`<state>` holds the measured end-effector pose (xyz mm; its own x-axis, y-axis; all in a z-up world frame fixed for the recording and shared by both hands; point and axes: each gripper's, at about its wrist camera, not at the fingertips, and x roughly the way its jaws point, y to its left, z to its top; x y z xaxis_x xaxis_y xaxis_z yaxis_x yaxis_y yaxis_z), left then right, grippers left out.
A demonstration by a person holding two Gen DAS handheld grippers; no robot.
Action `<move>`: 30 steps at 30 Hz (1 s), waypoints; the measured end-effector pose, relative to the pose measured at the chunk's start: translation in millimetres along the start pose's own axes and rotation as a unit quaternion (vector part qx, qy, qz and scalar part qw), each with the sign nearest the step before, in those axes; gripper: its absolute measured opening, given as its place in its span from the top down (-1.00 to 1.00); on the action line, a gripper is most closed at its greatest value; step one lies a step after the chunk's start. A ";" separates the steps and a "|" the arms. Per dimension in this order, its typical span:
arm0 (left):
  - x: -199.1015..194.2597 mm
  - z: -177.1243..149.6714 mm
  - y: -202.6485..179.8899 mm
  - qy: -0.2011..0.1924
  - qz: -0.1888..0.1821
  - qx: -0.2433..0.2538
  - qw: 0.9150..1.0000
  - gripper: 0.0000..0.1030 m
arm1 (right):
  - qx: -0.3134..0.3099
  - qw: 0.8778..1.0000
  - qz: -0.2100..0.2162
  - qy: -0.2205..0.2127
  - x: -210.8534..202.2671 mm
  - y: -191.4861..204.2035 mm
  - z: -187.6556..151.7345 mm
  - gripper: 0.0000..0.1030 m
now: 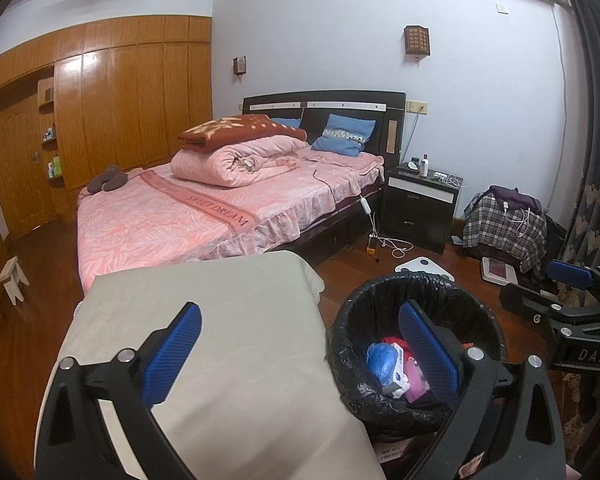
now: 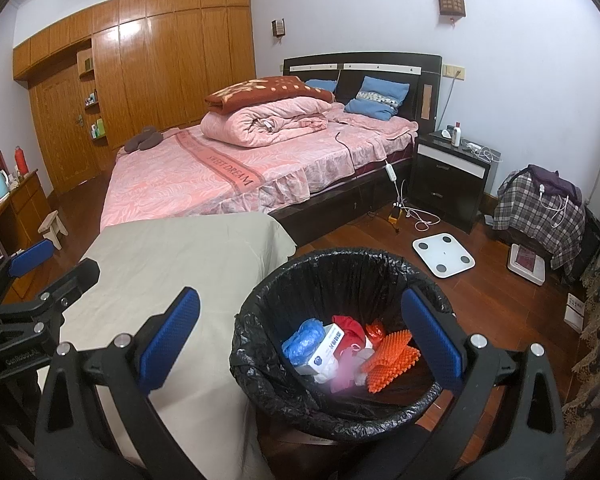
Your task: Collect trash
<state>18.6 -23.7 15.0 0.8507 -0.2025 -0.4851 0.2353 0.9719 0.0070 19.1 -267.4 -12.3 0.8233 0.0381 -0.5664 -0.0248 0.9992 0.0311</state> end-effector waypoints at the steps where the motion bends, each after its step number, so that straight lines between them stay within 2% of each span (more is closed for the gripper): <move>1: -0.3 0.1 0.1 0.000 0.000 0.000 1.000 -0.88 | 0.000 1.000 0.000 0.000 0.4 -0.1 -0.5 -0.90; 30: -1.1 -2.8 4.8 0.005 0.000 -0.001 1.000 -0.88 | 0.001 1.000 0.000 0.002 0.4 0.1 -1.0 -0.90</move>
<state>17.5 -18.4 13.1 0.8465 -0.2008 -0.4931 0.2337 0.9723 0.0053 18.9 -267.2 -13.4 0.8208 0.0385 -0.5700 -0.0242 0.9992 0.0326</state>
